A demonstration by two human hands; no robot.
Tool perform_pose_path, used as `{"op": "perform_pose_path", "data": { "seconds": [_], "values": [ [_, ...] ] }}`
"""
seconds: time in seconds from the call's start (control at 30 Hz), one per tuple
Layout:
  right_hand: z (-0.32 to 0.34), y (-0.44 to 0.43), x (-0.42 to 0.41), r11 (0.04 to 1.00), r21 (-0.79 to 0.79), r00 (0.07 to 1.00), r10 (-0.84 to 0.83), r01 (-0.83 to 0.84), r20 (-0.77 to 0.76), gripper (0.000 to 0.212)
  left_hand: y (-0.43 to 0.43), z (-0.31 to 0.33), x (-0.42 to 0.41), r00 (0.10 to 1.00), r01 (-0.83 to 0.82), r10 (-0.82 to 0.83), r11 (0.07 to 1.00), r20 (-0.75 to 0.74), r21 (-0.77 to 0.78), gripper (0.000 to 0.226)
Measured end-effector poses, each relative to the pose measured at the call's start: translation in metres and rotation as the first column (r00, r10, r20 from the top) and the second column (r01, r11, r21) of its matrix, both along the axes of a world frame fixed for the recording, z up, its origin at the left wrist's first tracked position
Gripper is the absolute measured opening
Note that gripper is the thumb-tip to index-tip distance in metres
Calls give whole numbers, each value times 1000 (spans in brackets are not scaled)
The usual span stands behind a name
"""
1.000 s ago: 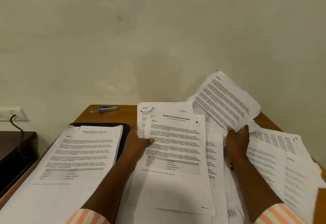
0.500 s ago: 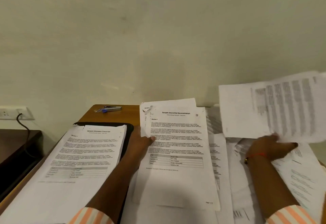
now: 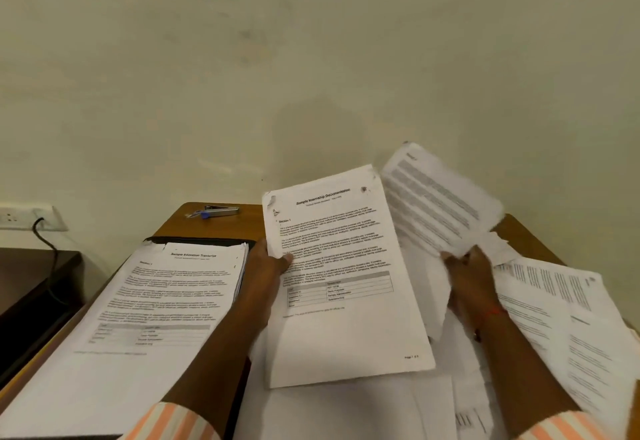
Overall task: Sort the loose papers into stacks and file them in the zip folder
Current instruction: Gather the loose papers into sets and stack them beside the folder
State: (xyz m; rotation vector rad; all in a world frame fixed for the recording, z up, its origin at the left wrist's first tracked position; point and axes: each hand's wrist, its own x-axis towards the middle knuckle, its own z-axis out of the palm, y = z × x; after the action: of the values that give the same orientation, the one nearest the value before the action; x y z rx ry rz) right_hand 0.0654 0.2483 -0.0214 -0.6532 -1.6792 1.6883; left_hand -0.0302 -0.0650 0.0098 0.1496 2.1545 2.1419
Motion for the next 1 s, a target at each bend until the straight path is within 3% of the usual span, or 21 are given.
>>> {"op": "perform_pose_path", "data": {
  "seconds": [0.13, 0.4, 0.5, 0.6, 0.7, 0.83, 0.9, 1.0],
  "values": [
    [10, -29, 3, 933, 93, 935, 339, -348, 104, 32, 2, 0, 4, 1000, 7, -7, 1000, -3, -2, 27],
    [13, -66, 5, 829, 58, 831, 553, -556, 68, 32, 3, -4, 6, 998, 37, -39, 998, 46, 43, 23],
    [14, -73, 6, 860, -17, 860, 511, -511, 4, 26, 3, -2, 6, 997, 27, -31, 997, 64, 75, 22],
    [15, -77, 7, 848, -127, 857, 510, -515, -65, 42, 4, 0, 8, 999, -23, 18, 994, 49, 105, 22],
    [14, -87, 5, 828, 9, 826, 559, -560, -65, 34, 3, 3, 10, 1000, -26, 28, 986, -9, 163, 21],
    [27, -100, 6, 940, 225, 950, 289, -257, -122, 36, 3, 14, 20, 957, 70, 10, 962, -290, 264, 22],
    [41, -105, 11, 955, 264, 957, 194, -134, -217, 34, 3, 17, 26, 927, 99, 10, 958, -375, 269, 24],
    [43, -107, 13, 954, 281, 942, 182, -100, -281, 31, 4, 20, 35, 887, 19, 66, 984, -457, 178, 18]
  ]
}}
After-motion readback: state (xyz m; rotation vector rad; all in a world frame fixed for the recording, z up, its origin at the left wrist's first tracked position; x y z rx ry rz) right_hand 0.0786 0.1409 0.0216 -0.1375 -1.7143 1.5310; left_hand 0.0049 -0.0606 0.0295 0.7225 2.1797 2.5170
